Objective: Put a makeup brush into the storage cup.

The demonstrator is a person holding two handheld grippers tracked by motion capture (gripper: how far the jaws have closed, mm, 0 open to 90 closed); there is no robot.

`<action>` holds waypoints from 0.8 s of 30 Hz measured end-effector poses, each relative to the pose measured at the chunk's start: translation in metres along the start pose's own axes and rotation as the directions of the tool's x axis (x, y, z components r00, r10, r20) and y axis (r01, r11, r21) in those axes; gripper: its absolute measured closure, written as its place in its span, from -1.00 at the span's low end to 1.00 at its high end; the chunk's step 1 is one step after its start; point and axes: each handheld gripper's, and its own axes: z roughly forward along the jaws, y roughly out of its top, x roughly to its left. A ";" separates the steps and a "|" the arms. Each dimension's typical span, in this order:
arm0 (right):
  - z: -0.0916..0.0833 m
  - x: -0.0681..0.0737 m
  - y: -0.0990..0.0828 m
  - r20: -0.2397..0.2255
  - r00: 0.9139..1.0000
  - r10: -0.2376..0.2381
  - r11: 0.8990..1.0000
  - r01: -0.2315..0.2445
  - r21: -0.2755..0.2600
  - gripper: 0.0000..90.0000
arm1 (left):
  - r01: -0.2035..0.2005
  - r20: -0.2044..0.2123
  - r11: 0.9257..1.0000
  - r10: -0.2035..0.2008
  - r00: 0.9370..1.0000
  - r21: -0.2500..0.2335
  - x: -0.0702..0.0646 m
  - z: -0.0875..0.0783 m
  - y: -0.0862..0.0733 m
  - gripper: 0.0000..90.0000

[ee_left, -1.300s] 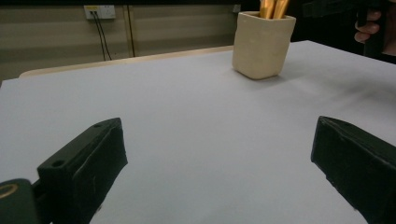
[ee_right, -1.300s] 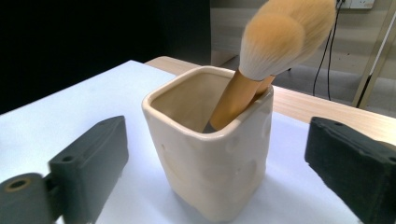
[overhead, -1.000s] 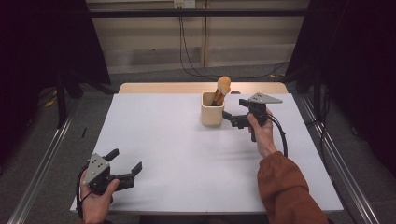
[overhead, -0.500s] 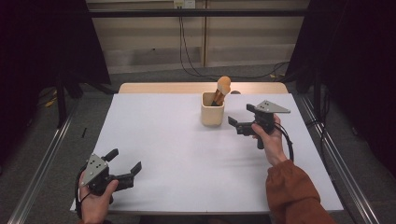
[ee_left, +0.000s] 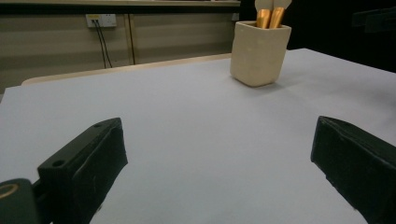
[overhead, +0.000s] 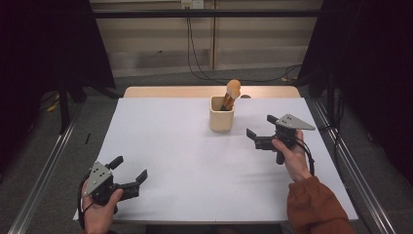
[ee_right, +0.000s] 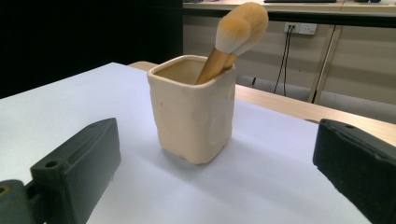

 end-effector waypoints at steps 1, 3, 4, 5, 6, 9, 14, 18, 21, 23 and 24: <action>-0.002 0.000 -0.001 0.000 1.000 0.000 1.000 0.000 0.001 -0.99 | 0.000 0.000 1.000 0.000 1.000 0.000 0.000 0.000 0.000 -0.93; -0.006 -0.001 -0.002 -0.001 1.000 0.004 1.000 -0.004 0.011 -0.99 | -0.002 0.001 1.000 0.002 1.000 0.001 0.000 0.000 0.000 -0.93; -0.008 -0.001 -0.002 0.003 1.000 0.003 1.000 -0.003 0.014 -0.99 | -0.002 0.001 1.000 0.002 1.000 -0.001 0.000 0.000 0.000 -0.93; -0.010 -0.001 -0.003 0.011 1.000 0.001 1.000 -0.001 0.008 -0.99 | -0.001 0.000 1.000 0.001 1.000 -0.001 0.000 0.000 0.000 -0.93; -0.012 -0.001 -0.003 0.016 1.000 0.002 1.000 -0.003 0.003 -0.99 | 0.000 -0.001 1.000 0.000 1.000 0.001 -0.001 0.000 0.000 -0.93; -0.018 -0.003 -0.004 0.032 0.999 0.014 1.000 -0.014 -0.001 -0.99 | -0.004 0.004 1.000 0.004 1.000 0.003 -0.002 0.000 0.000 -0.93; -0.029 -0.006 -0.007 0.037 0.999 0.019 1.000 -0.019 0.010 -0.96 | 0.006 -0.003 1.000 -0.006 1.000 -0.001 -0.001 -0.001 -0.001 -0.93; -0.038 -0.006 -0.009 0.045 0.999 0.017 1.000 -0.017 0.012 -0.96 | 0.002 -0.001 1.000 -0.002 1.000 0.003 -0.001 -0.001 -0.001 -0.93; -0.045 -0.007 -0.012 0.044 0.999 0.019 1.000 -0.020 0.022 -0.95 | 0.000 0.005 1.000 0.000 1.000 0.007 -0.004 0.001 0.000 -0.93; -0.050 -0.008 -0.015 0.058 0.998 0.015 1.000 -0.016 0.024 -0.95 | -0.009 0.010 1.000 0.009 1.000 0.012 -0.005 0.001 0.000 -0.93; -0.053 -0.008 -0.017 0.067 0.998 0.014 0.999 -0.016 0.028 -0.94 | -0.006 0.009 1.000 0.006 1.000 0.011 -0.005 0.001 0.000 -0.93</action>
